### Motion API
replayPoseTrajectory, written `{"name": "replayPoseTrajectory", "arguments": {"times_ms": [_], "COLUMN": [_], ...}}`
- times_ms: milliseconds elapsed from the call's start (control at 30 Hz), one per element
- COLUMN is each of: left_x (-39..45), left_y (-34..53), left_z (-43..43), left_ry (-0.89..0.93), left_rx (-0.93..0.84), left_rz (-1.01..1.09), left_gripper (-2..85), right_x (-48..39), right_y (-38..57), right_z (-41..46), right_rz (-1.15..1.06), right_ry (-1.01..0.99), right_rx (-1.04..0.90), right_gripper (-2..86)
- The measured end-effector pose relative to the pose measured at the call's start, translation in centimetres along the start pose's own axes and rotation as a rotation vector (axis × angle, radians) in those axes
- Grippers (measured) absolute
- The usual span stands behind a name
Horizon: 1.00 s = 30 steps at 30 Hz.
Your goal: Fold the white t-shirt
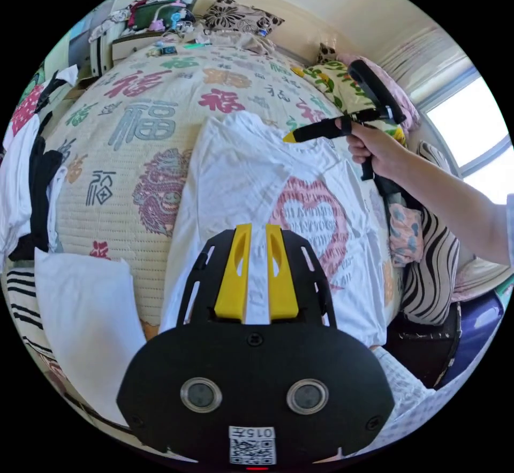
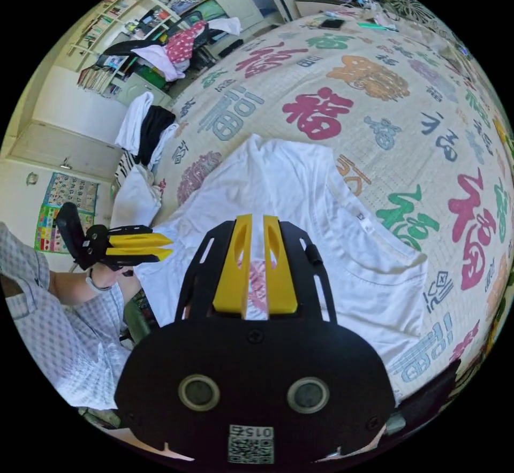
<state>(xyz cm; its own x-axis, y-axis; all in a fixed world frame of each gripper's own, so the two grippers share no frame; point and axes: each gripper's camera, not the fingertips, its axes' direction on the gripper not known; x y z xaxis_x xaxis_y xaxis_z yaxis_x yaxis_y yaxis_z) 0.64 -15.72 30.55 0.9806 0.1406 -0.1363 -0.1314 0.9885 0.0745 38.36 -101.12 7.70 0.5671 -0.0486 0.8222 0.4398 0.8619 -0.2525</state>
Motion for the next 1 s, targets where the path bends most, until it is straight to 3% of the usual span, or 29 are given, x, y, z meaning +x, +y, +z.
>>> {"name": "replayPoseTrajectory", "arguments": {"times_ms": [100, 233, 367, 500, 667, 833, 1000], "left_x": [-0.7, -1.7, -3.1, -5.4, -7.6, -7.3, -7.0], "left_y": [-1.3, -0.9, -0.9, -1.2, -2.2, -2.5, -3.7], "left_z": [2.1, 4.3, 3.0, 0.5, 1.8, 1.8, 3.1], "left_ry": [-0.06, -0.098, -0.024, 0.026, 0.026, 0.031, 0.13], "left_rx": [-0.045, -0.121, -0.182, -0.021, -0.032, 0.01, -0.007], "left_rz": [0.009, 0.021, -0.021, -0.125, -0.159, -0.112, -0.097], "left_gripper": [5.1, 3.4, 4.9, 5.8, 6.4, 7.1, 7.5], "right_x": [-0.8, 0.4, 1.9, 1.4, 1.3, 1.6, 3.1], "right_y": [-1.8, -2.3, -3.3, -8.3, -14.0, -13.0, -9.1], "right_z": [1.9, 5.2, 2.6, 0.1, 3.0, 1.3, -1.6], "right_rz": [-0.066, -0.065, -0.02, -0.076, -0.078, -0.131, -0.111], "right_ry": [-0.057, 0.02, -0.032, -0.078, -0.035, -0.071, -0.063], "right_rx": [-0.086, -0.301, -0.254, -0.136, -0.267, -0.317, -0.304], "right_gripper": [3.2, 0.0, 1.7, 7.2, 9.8, 0.5, -0.9]}}
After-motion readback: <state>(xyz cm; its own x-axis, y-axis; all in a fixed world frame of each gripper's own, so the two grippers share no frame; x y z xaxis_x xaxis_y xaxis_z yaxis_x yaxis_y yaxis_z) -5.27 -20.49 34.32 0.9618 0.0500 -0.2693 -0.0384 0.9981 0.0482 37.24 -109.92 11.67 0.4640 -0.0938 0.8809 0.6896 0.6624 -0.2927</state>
